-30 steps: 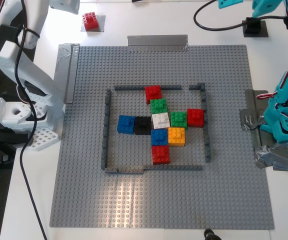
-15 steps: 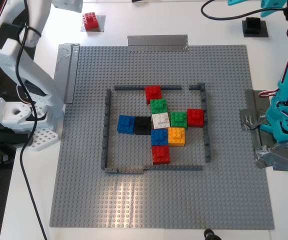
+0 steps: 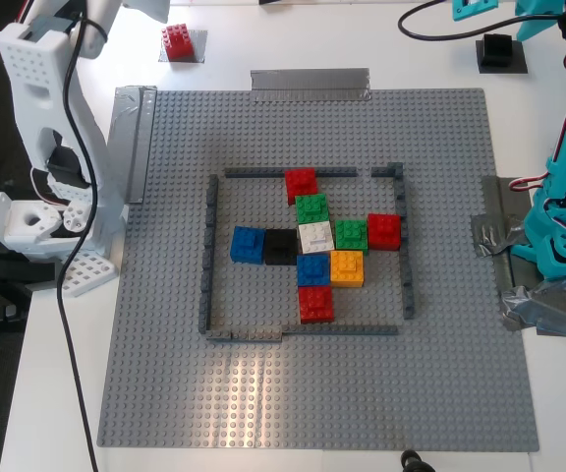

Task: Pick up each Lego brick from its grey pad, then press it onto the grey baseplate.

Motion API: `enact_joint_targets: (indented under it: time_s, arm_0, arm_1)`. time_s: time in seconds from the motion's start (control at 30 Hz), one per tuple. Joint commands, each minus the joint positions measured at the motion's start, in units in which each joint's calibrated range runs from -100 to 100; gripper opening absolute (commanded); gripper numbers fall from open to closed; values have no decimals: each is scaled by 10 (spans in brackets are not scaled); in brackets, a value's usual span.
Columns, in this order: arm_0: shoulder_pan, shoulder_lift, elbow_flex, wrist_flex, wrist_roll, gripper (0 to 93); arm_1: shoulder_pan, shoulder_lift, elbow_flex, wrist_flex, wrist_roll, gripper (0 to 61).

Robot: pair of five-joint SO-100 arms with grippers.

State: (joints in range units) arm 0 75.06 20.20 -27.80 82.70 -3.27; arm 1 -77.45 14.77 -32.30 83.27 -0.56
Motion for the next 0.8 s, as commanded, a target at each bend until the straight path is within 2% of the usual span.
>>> enact_joint_targets:
  time_s: [0.0, 0.13, 0.33, 0.47, 0.6, 0.77]
  arm_0:
    - [-2, -4, -23, -3, 4, 274]
    - [-8, 11, -23, -4, 4, 274]
    - [-10, 34, -26, -4, 4, 274]
    - [-10, 41, -26, -4, 4, 274]
    - [-13, 43, -25, -4, 4, 274]
    - [-21, 43, -25, -4, 3, 274]
  arm_1:
    - [-14, 45, -109, -3, 5, 2]
    - [-27, 108, -181, 4, 6, 2]
    - [-40, 159, -211, -9, 23, 4]
    - [-49, 189, -245, -17, 31, 117]
    - [-59, 199, -251, -41, 39, 187]
    - [-69, 169, -188, -74, 60, 200]
